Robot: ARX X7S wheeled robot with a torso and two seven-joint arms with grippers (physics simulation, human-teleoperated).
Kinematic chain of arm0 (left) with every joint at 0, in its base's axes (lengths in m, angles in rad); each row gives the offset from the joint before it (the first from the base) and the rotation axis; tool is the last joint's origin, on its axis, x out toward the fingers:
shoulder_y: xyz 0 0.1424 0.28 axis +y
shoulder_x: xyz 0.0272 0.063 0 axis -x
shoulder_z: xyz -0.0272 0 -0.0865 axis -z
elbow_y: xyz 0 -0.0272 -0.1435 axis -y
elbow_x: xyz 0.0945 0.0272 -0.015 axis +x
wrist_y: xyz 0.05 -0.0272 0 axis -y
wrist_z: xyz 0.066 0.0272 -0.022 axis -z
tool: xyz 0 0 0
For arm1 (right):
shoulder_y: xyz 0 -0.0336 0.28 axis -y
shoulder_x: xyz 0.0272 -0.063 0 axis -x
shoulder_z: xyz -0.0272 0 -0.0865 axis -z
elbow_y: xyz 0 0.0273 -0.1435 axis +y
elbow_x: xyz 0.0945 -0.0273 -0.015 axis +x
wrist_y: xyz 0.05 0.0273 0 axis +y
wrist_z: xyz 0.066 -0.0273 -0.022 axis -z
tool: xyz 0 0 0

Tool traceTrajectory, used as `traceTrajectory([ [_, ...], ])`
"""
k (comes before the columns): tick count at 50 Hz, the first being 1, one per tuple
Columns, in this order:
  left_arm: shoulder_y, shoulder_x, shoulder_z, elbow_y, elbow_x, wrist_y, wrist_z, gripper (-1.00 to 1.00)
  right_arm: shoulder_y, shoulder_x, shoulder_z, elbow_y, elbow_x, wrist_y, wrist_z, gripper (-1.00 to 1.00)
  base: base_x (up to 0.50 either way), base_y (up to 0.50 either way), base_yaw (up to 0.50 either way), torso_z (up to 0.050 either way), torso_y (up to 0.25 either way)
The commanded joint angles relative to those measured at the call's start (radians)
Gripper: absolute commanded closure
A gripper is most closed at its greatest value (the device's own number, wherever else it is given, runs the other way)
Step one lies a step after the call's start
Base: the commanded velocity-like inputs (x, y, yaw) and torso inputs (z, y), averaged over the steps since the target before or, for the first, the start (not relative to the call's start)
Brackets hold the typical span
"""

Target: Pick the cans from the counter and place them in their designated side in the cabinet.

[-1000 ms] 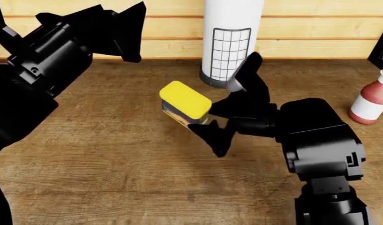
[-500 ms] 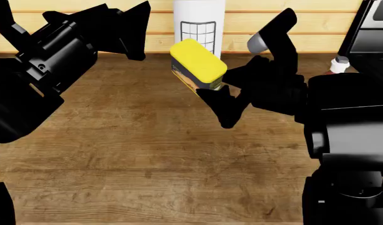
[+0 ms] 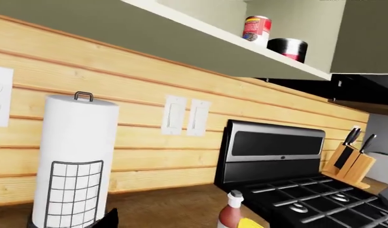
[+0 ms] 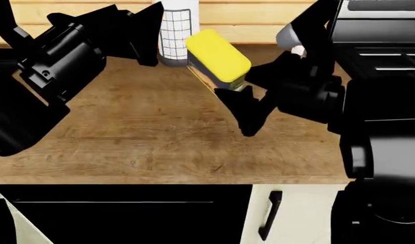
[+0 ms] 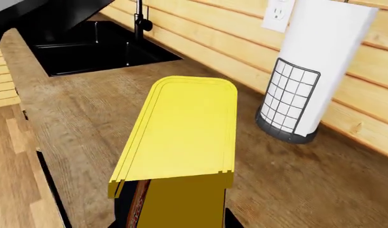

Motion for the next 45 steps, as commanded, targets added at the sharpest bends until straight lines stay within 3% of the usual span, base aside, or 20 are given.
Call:
traceTrajectory([
  [1,0.006,-0.004,-0.002,0.004,-0.006,0.004,-0.006,-1.00,0.026,-0.011,0.003,-0.020,-0.003,0.021,0.009,1.00,-0.48,-0.29,0.00,0.000,0.000],
  [7,0.010,-0.006,-0.006,0.010,-0.013,0.005,-0.013,-1.00,0.134,-0.073,0.018,0.086,-0.088,0.073,0.084,1.00,0.00,0.00,0.00,0.000,0.000],
  [10,0.009,-0.007,-0.006,0.010,-0.016,0.007,-0.013,-1.00,0.216,-0.186,0.019,0.205,-0.471,0.074,-0.188,1.00,0.00,0.00,0.00,0.000,0.000],
  [17,0.010,-0.010,-0.008,0.003,-0.013,0.013,-0.007,-1.00,0.422,-0.193,0.076,0.405,-0.826,0.074,-0.507,1.00,0.00,0.00,0.00,0.000,0.000],
  [41,0.000,-0.005,-0.002,-0.011,-0.005,0.033,0.010,-1.00,0.883,-0.193,0.041,0.604,-0.860,0.074,-0.508,1.00,0.00,0.00,0.00,0.000,0.000],
  [42,-0.001,-0.005,-0.002,-0.011,-0.006,0.034,0.010,-1.00,0.912,-0.193,0.049,0.623,-0.833,0.074,-0.465,1.00,0.00,0.00,0.00,0.000,0.000],
  [45,-0.001,-0.005,-0.008,-0.004,-0.018,0.035,0.008,-1.00,1.029,-0.193,0.083,0.705,-0.522,0.074,-0.116,1.00,0.00,0.00,0.00,0.000,0.000],
])
